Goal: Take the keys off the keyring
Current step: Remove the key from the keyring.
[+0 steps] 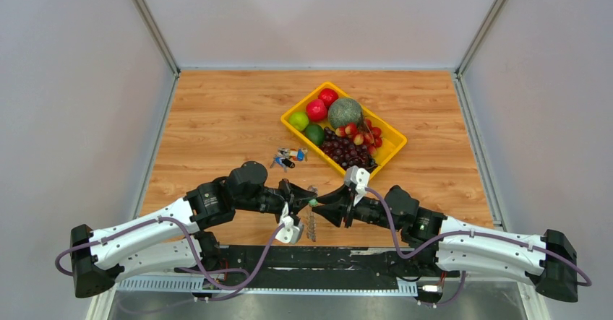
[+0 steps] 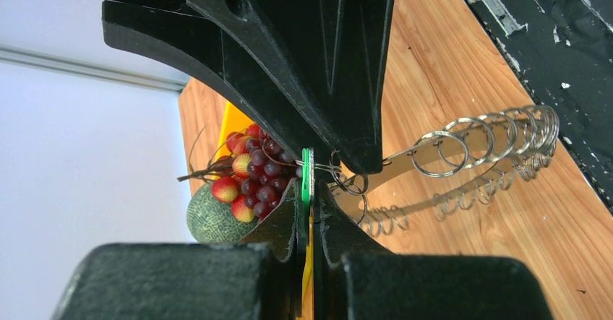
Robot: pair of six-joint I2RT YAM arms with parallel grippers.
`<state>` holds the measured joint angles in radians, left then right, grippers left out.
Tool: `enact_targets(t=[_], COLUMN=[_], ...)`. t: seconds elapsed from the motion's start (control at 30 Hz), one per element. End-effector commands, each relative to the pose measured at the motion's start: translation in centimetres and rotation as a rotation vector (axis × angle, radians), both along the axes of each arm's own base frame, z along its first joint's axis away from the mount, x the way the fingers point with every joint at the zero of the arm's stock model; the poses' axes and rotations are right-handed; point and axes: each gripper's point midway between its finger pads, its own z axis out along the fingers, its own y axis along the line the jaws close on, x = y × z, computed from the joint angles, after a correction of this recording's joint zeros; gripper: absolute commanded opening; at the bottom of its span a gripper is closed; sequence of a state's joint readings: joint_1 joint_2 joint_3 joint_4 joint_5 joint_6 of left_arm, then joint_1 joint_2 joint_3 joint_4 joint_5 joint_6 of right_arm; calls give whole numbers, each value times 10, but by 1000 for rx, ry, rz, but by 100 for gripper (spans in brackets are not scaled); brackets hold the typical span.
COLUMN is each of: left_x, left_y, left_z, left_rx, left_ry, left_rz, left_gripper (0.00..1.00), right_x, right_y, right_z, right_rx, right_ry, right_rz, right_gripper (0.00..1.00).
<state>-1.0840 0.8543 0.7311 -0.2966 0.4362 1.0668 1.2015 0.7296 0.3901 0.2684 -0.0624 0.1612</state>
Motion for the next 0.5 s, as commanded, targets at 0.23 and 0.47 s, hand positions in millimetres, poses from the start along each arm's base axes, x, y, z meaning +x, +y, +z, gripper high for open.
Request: enact_targets(t=[0.23,0.47], left_x=[-5,-5], left_y=[-5,-5], left_z=[13,14], left_rx=[-49,-50], left_ry=[-26,-27], left_rz=[-48,-49], left_gripper=[0,0], right_x=[2,-3], right_y=[5,6], right_z=[32,33], right_rx=[86,90], right_ry=[-50,-52], right_rz=[4,35], right_gripper=[24,0])
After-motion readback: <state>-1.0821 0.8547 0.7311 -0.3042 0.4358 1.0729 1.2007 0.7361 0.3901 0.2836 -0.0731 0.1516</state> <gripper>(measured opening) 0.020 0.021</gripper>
